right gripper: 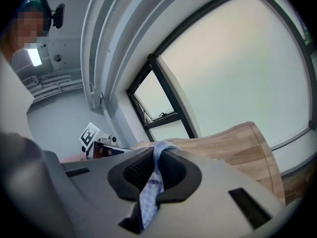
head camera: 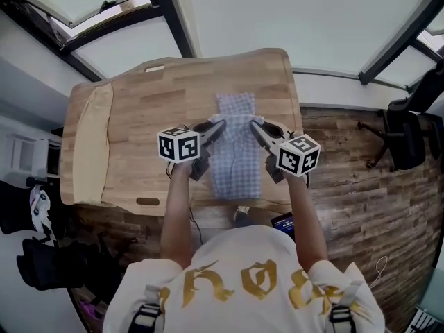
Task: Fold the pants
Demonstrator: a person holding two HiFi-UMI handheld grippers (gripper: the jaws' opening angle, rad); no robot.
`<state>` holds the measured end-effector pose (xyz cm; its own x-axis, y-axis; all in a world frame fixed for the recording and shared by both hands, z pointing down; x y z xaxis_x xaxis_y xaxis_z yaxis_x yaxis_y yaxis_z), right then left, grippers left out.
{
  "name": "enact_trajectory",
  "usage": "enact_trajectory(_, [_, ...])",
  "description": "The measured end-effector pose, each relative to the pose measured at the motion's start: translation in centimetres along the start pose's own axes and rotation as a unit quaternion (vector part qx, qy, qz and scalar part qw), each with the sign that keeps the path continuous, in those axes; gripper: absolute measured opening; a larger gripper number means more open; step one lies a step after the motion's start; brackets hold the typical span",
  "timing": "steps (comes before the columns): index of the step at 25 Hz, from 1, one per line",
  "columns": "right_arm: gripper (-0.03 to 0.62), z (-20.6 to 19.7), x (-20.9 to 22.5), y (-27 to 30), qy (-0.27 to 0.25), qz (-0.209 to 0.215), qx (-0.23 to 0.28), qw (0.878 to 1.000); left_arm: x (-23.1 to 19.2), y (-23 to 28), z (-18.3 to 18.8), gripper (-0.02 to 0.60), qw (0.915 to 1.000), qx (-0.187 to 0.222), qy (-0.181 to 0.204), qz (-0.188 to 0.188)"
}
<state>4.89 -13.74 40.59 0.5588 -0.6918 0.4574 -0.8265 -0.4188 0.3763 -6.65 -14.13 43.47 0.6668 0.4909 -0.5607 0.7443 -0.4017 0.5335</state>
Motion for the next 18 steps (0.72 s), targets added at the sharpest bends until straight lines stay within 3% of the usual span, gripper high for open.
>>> enact_trajectory(9, [0.041,1.1,6.0,4.6,0.024,0.017,-0.023,0.999,-5.6,3.9,2.6,0.063,0.9978,-0.01,-0.065,0.004])
enact_trajectory(18, [0.041,-4.1,14.2,11.6,0.059,-0.009,-0.116,0.991,-14.2,11.8,0.2,0.064,0.9857,-0.079,-0.131,0.07])
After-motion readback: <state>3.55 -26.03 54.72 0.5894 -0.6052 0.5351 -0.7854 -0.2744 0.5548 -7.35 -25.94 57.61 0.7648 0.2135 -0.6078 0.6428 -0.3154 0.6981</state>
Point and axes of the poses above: the fingertips, and each gripper's own axes: y forward along the fingers, x to its right, z out of its top, the point moved 2 cm from there along -y, backward along the fingers, and after that the axes turned 13 degrees about -x, right-handed, at the moved point
